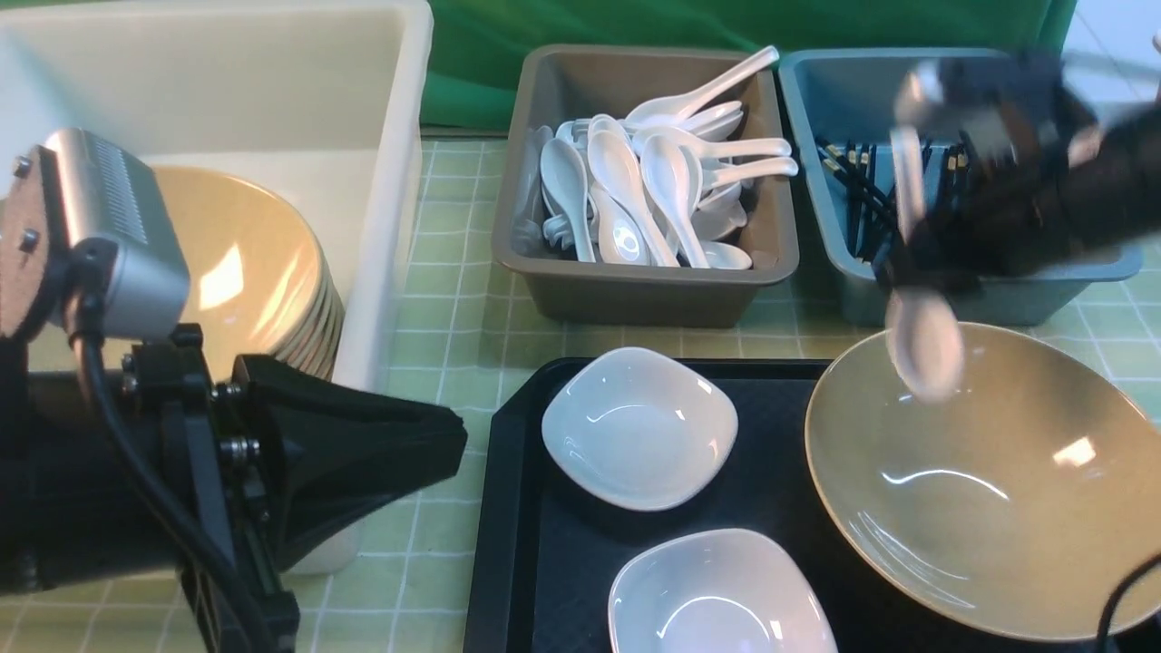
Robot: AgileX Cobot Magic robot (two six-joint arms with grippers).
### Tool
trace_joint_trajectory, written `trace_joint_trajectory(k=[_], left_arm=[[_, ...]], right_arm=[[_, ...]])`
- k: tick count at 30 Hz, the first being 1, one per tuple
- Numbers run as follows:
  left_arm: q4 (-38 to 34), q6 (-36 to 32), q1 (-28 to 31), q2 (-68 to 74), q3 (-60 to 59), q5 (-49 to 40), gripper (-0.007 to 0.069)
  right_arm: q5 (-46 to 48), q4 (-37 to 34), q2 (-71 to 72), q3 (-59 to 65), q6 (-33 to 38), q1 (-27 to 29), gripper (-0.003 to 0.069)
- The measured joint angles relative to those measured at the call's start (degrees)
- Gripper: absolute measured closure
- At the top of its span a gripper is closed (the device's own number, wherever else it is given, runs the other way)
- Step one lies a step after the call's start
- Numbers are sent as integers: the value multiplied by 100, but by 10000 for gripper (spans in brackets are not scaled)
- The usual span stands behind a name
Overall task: On green table put chopsticks spoon bowls plates into blue grey white boxes.
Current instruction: 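Reach down and grasp the white spoon resting in the bowl with the right gripper, then place the white spoon into the bin of spoons with the right gripper, then grasp the large bowl on the tray by its rim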
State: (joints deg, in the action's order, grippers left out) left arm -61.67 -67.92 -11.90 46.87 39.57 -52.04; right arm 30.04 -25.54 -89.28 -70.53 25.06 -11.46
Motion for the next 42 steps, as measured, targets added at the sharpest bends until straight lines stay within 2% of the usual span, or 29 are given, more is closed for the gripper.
trace_joint_trajectory(k=[3,7,11,13,20,26,30,33,37,42], left_arm=[[-2,0,0,0,0,332,626],[-26,0,0,0,0,895,626],[-43,6,0,0,0,1058,626],[-43,21,0,0,0,1078,626],[-43,89,0,0,0,972,626],[139,106,0,0,0,727,626],[413,254,0,0,0,745,624],[525,714,0,0,0,900,619],[696,1204,0,0,0,1028,556],[812,1598,0,0,0,701,438]], right_arm=[[-147,-842,-465,-692,584,-127,473],[-95,-1367,-1450,-1997,929,-262,473],[7,-1452,-2391,-3083,931,-311,473],[12,-1536,-3054,-3897,705,-339,473],[34,-1628,-4228,-4856,482,-345,475],[183,-1439,-4203,-4928,482,-345,463],[782,-855,-3916,-4939,482,-345,390],[1435,-418,-3611,-4939,482,-345,331],[2000,-102,-3127,-4939,481,-345,312],[2853,81,-2418,-4876,476,-345,310]])
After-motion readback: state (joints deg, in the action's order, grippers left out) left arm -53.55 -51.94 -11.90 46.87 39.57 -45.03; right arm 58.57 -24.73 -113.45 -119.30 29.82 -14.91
